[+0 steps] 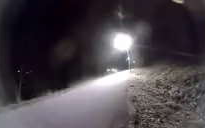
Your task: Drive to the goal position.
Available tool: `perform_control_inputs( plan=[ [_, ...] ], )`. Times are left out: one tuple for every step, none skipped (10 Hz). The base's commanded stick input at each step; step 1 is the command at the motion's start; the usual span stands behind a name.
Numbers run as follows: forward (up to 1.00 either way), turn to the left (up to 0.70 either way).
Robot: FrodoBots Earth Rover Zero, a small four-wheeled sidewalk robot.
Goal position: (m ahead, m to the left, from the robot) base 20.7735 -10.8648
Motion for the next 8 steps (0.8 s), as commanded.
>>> perform_control_inputs(
  plan=[
    [0.34, 0.00],
    [1.00, 0.00],
    [1.00, 0.00],
    [1.00, 0.00],
    [1.00, 0.00],
    [1.00, 0.40],
    [1.00, 0.38],
    [1.00, 0.33]
  ],
)
